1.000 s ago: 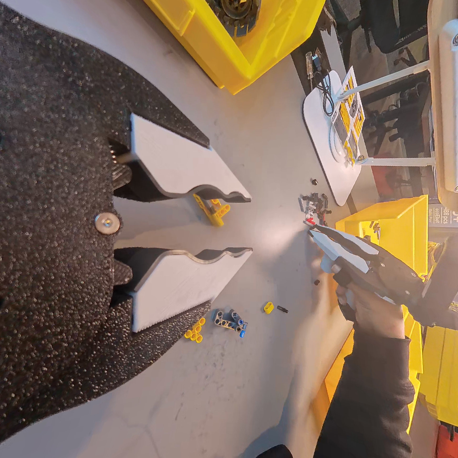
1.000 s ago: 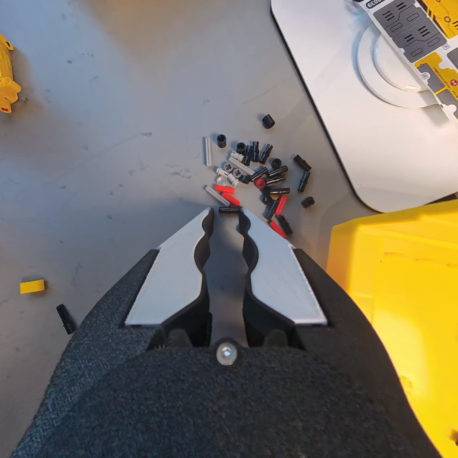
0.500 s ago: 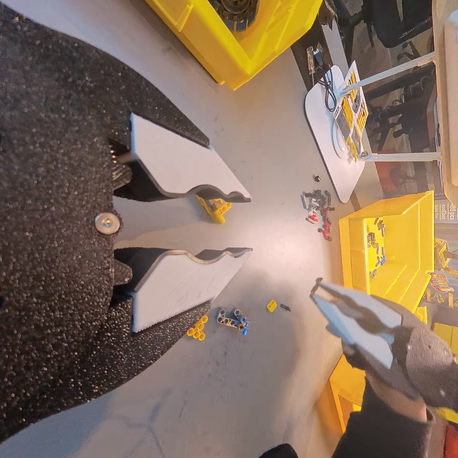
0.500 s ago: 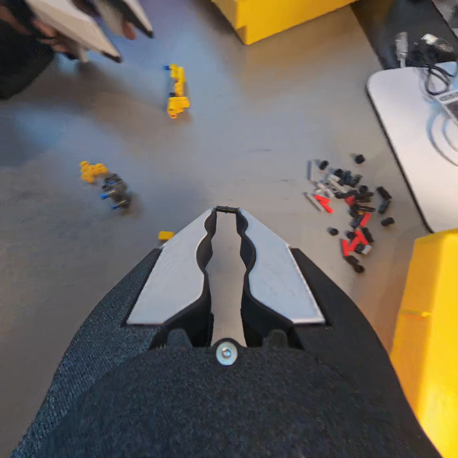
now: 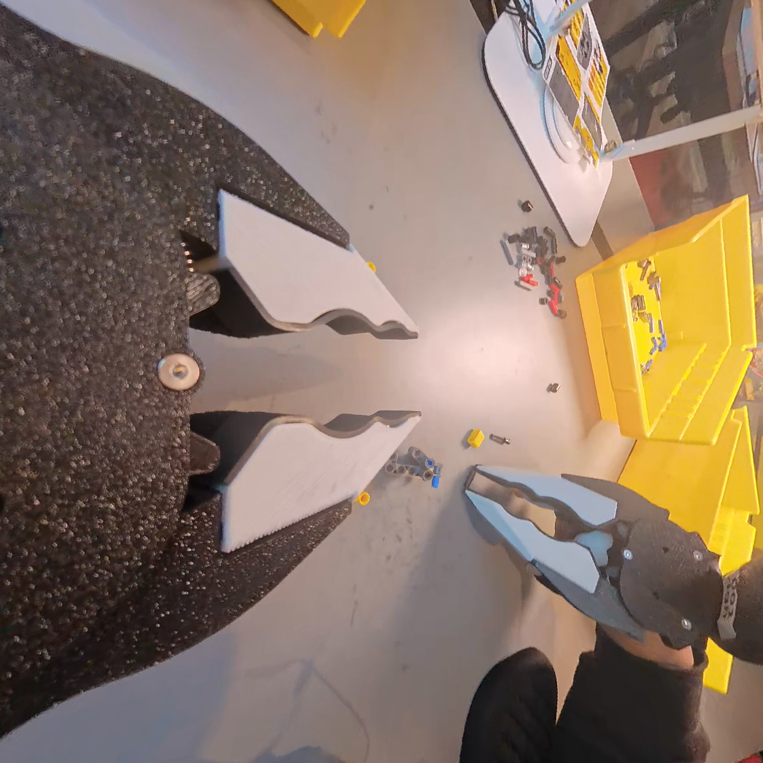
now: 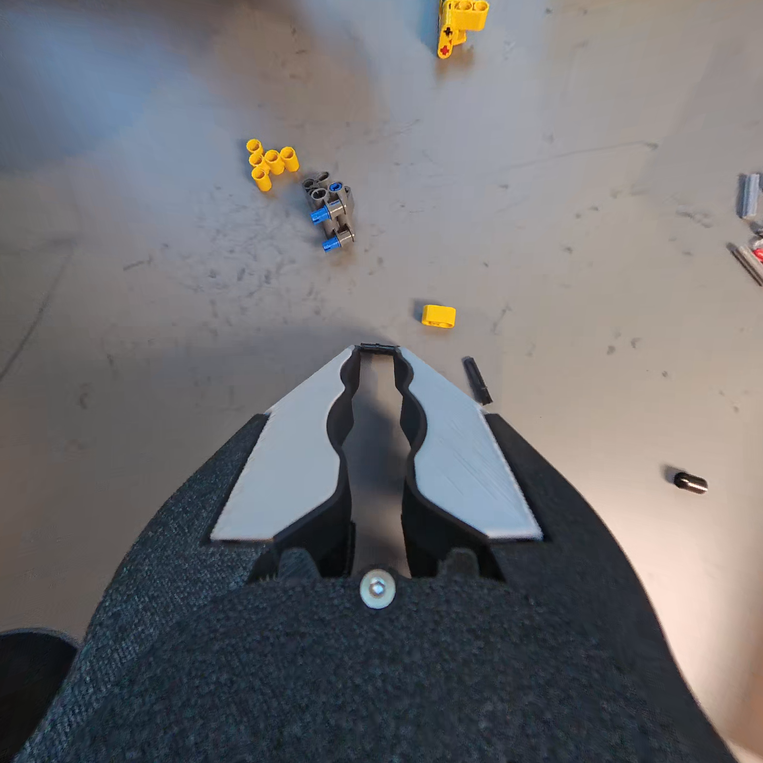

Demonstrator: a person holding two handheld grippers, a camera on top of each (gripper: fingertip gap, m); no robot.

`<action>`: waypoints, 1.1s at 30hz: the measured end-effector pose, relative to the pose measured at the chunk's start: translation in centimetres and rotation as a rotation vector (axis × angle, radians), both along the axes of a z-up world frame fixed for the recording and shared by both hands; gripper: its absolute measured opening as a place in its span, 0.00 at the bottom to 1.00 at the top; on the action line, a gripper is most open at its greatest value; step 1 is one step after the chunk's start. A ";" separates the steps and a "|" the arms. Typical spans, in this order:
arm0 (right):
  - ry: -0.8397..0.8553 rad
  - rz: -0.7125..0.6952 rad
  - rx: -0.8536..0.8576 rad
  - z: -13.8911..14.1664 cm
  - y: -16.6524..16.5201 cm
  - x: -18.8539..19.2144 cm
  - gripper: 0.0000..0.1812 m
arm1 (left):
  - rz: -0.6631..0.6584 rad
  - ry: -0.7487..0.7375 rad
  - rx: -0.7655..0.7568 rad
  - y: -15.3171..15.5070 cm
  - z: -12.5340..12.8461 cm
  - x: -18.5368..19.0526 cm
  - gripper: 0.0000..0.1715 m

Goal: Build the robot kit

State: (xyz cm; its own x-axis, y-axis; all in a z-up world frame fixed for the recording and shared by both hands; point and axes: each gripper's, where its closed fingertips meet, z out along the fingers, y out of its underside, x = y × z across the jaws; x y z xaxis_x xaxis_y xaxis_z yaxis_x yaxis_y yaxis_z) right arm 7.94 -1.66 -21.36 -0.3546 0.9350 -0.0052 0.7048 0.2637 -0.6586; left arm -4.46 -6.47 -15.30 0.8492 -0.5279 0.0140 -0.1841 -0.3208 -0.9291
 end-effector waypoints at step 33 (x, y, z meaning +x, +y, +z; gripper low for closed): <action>0.132 0.119 0.072 2.6 -0.7 -12.3 0.09 | -0.416 0.328 -0.193 -5.2 -6.2 7.7 0.04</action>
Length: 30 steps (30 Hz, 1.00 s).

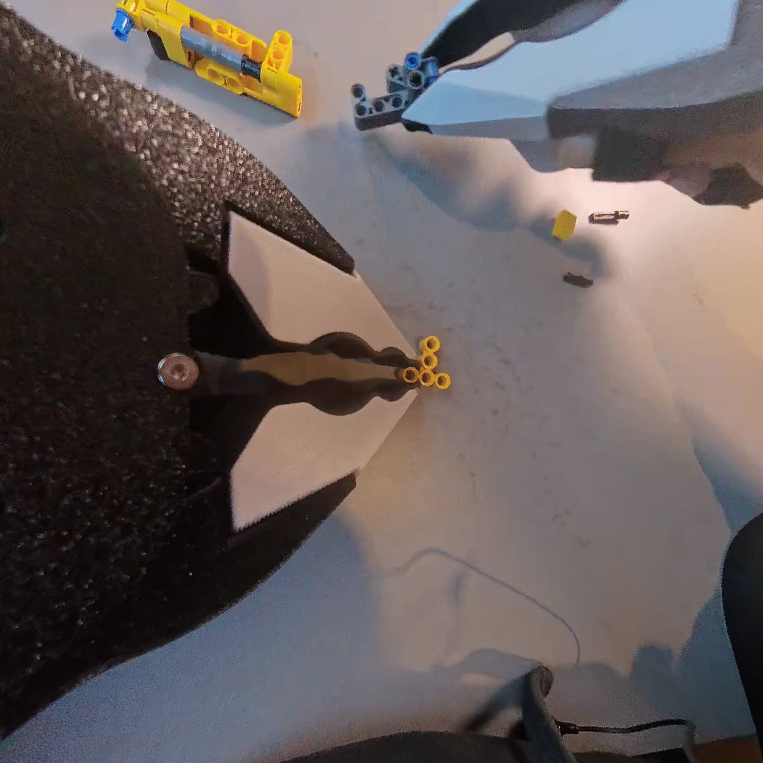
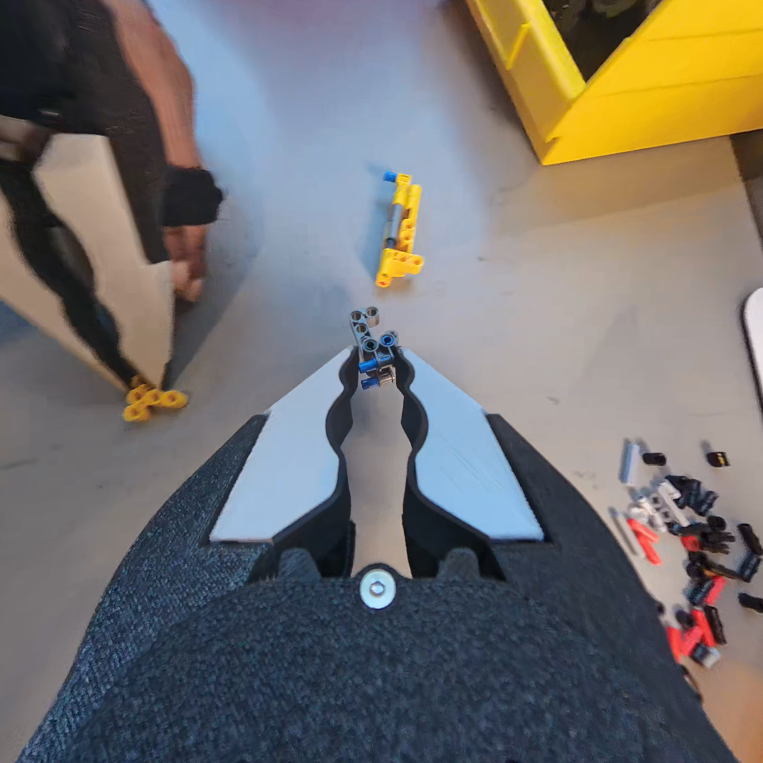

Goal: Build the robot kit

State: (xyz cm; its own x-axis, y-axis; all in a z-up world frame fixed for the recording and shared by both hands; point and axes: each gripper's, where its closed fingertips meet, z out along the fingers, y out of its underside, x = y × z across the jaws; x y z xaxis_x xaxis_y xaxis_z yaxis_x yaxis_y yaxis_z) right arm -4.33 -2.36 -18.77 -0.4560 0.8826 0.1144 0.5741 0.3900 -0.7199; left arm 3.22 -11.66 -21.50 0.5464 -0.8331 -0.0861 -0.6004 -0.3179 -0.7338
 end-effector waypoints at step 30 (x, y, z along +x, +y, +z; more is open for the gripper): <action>0.204 -0.431 -0.043 1.7 6.7 11.3 0.23 | 0.030 0.019 0.008 3.0 0.2 1.1 0.12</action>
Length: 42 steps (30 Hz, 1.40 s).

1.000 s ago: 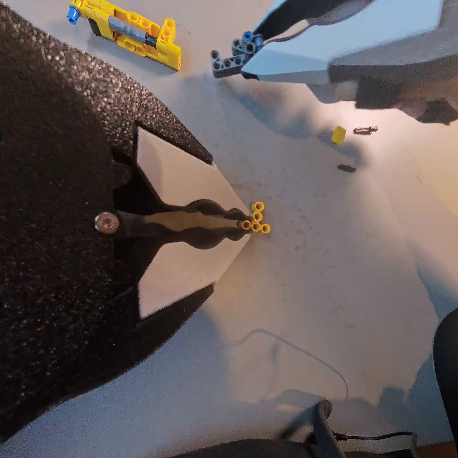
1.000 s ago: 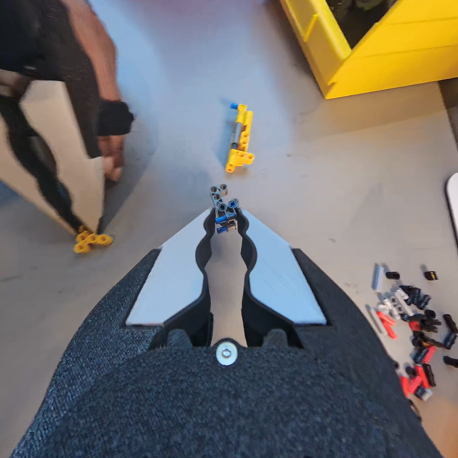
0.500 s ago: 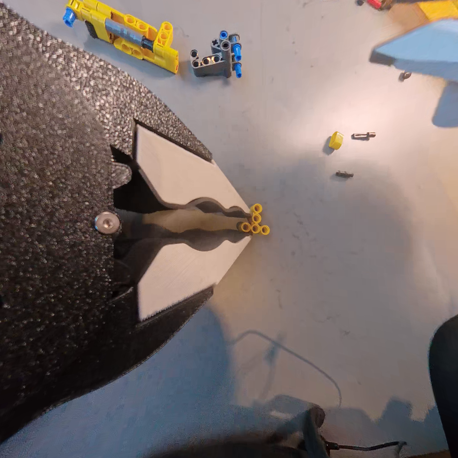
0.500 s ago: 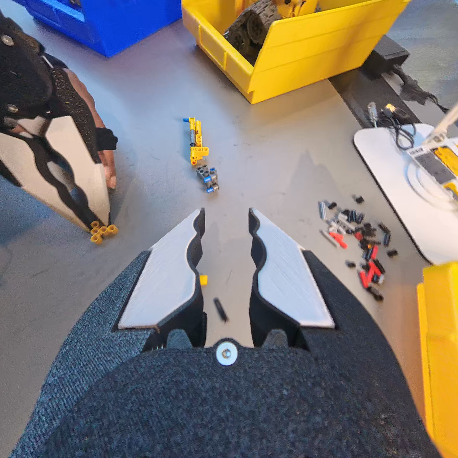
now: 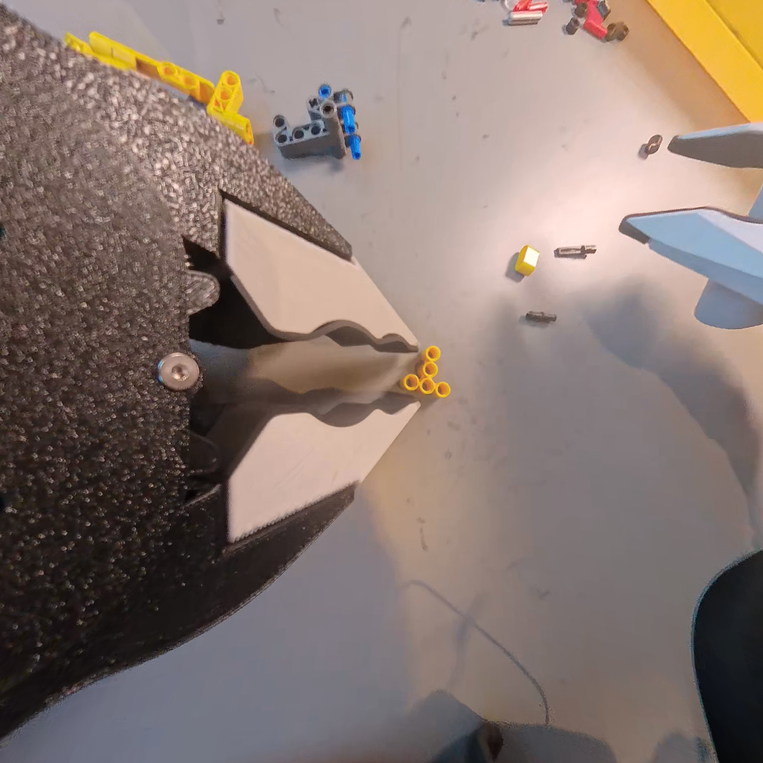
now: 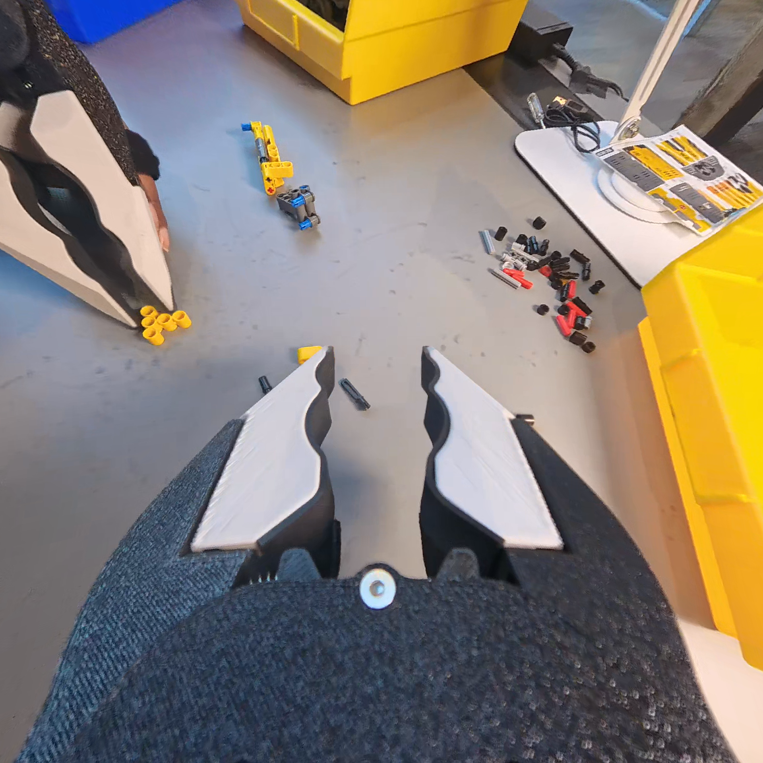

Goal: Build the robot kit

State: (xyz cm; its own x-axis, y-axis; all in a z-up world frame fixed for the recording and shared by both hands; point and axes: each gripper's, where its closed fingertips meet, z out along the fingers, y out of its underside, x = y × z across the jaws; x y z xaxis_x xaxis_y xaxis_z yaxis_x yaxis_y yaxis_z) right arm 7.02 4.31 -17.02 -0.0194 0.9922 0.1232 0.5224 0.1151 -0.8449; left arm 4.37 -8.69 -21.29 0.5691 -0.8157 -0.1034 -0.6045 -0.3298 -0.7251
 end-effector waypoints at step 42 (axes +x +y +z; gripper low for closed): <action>-0.230 0.076 -0.023 -4.2 -1.3 0.9 0.02 | 0.093 -0.149 0.051 6.7 2.8 -0.5 0.17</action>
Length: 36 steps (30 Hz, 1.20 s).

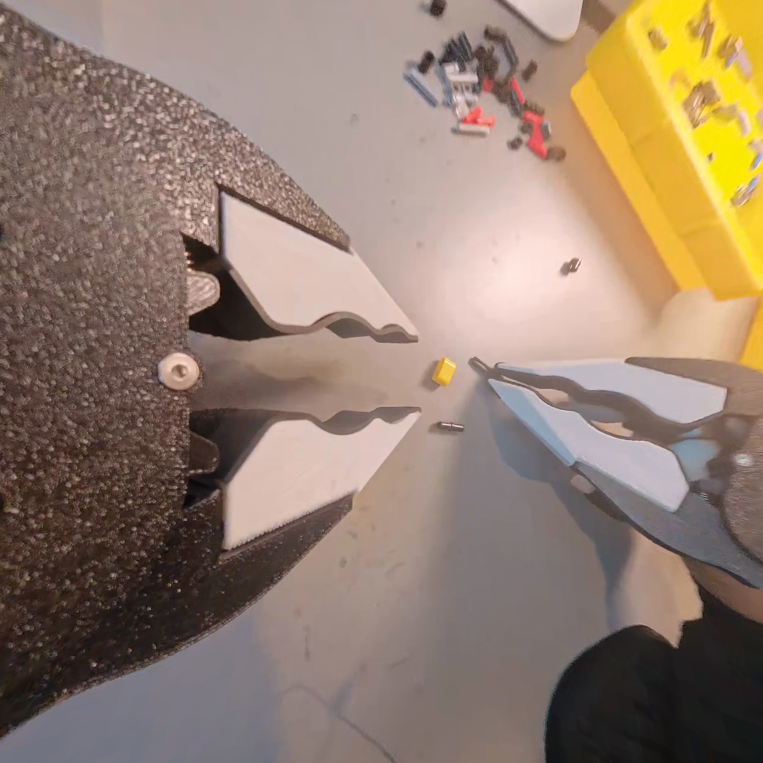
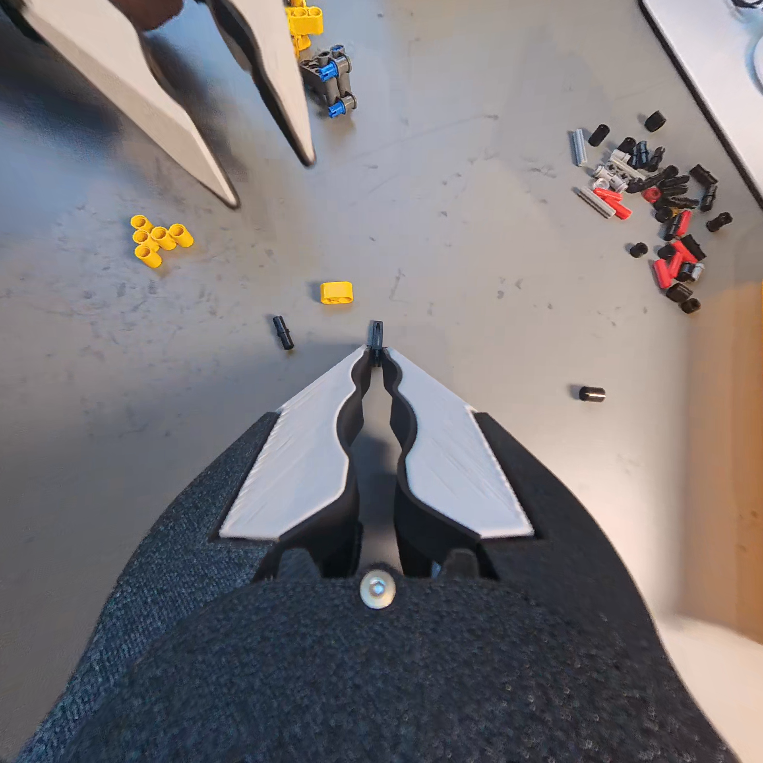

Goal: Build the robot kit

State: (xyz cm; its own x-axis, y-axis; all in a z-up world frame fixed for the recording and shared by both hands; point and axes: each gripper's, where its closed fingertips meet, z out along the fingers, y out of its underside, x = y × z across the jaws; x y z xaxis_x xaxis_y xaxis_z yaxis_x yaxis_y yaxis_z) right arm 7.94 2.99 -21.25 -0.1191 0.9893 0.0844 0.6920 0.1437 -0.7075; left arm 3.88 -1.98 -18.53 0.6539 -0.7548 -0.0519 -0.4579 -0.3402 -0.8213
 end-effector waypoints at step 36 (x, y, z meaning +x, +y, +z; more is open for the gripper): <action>0.123 0.137 -0.004 1.8 -3.4 -0.4 0.02 | -0.218 0.131 -0.203 -9.1 -2.4 -4.5 0.14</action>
State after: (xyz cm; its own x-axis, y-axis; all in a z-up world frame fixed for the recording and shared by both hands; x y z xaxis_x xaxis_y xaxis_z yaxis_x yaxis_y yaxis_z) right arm 7.51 -0.37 -19.45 -0.2422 0.9648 0.1023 0.5742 0.2276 -0.7865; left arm -0.59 -11.06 -20.89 0.4735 -0.8798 0.0413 -0.6351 -0.3736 -0.6760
